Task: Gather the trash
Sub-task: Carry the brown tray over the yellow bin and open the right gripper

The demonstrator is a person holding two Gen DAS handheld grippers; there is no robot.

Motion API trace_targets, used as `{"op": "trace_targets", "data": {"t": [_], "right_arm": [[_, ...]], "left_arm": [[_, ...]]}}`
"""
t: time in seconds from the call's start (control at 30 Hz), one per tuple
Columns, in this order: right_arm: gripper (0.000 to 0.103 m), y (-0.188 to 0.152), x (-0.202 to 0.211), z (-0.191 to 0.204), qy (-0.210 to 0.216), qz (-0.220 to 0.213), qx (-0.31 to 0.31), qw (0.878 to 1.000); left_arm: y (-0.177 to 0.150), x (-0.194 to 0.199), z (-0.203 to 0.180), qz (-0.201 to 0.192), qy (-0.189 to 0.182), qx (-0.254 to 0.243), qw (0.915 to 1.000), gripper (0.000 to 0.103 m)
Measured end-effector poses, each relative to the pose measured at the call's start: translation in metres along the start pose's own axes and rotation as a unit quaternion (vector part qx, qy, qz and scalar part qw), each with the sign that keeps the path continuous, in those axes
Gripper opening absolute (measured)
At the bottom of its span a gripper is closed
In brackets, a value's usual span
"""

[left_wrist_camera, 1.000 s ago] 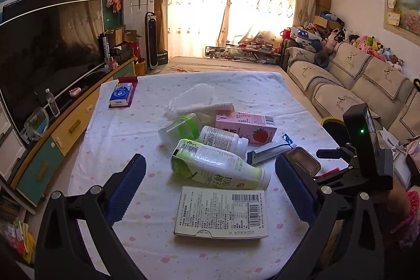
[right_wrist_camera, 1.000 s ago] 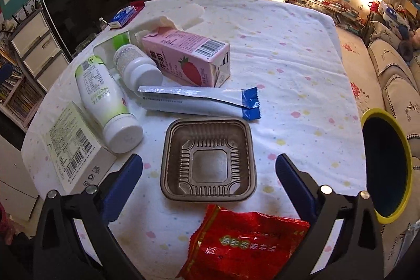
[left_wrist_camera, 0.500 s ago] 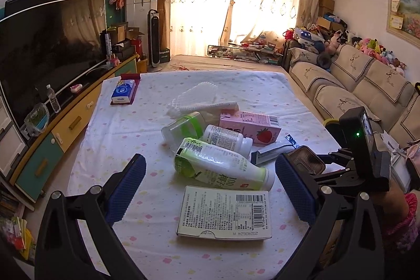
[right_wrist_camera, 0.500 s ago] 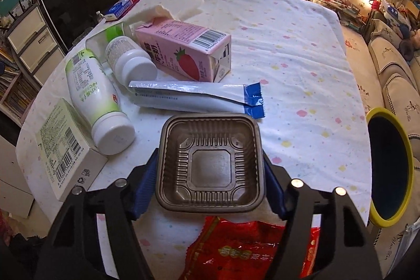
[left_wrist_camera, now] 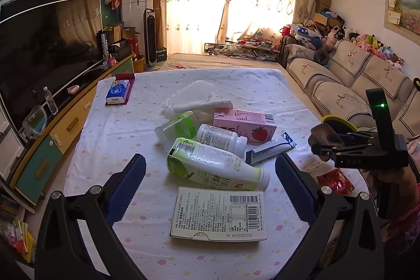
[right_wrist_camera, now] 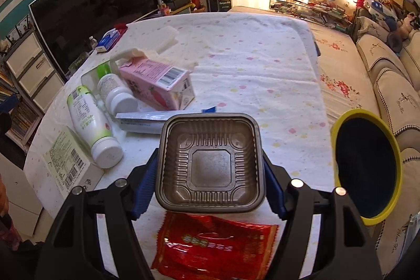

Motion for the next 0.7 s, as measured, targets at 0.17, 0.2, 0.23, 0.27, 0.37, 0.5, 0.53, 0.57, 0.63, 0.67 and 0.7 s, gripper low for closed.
{"op": "trace_targets", "data": {"t": [0.17, 0.2, 0.23, 0.27, 0.37, 0.5, 0.53, 0.57, 0.63, 0.67, 0.7], "right_arm": [[0.067, 0.01, 0.004, -0.079, -0.061, -0.009, -0.054, 0.997], [0.067, 0.01, 0.003, -0.099, -0.078, -0.009, -0.067, 0.995], [0.067, 0.008, 0.002, -0.117, -0.093, -0.007, -0.079, 0.993], [0.067, 0.006, 0.001, -0.137, -0.109, -0.002, -0.093, 0.99], [0.067, -0.006, -0.008, -0.191, -0.146, 0.015, -0.131, 0.98], [0.067, -0.028, -0.023, -0.245, -0.181, 0.046, -0.167, 0.968], [0.067, -0.033, -0.028, -0.255, -0.186, 0.053, -0.174, 0.965], [0.067, -0.039, -0.033, -0.265, -0.191, 0.062, -0.181, 0.963], [0.068, -0.049, -0.04, -0.279, -0.197, 0.076, -0.191, 0.959], [0.068, -0.054, -0.044, -0.284, -0.198, 0.081, -0.195, 0.957], [0.068, -0.058, -0.047, -0.287, -0.199, 0.085, -0.197, 0.956]], "left_arm": [[-0.001, -0.004, -0.008, 0.005, -0.006, -0.004, 1.0, 0.097], [-0.001, -0.005, -0.01, 0.005, -0.009, -0.006, 0.9999, 0.097], [0.0, -0.006, -0.013, 0.006, -0.011, -0.009, 0.9999, 0.097], [0.0, -0.007, -0.016, 0.007, -0.014, -0.011, 0.9998, 0.097], [-0.001, -0.012, -0.027, 0.011, -0.025, -0.018, 0.9995, 0.097], [-0.004, -0.02, -0.045, 0.02, -0.038, -0.031, 0.9986, 0.097], [-0.005, -0.023, -0.051, 0.024, -0.043, -0.034, 0.9982, 0.097], [-0.007, -0.025, -0.056, 0.027, -0.048, -0.036, 0.9978, 0.097], [-0.009, -0.03, -0.067, 0.033, -0.057, -0.044, 0.9969, 0.097], [-0.011, -0.032, -0.072, 0.035, -0.059, -0.048, 0.9965, 0.097], [-0.012, -0.034, -0.077, 0.038, -0.062, -0.053, 0.9959, 0.097]]}}
Point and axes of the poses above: each gripper's, at about its wrist camera, not at the fingertips, and x roughly against the way its jaws point, z to its left, y to its top, the point moved 10 cm from there along -x, roughly the way its jaws point, and after that the axes turned 11 degrees about -z, right-handed, at the moved point
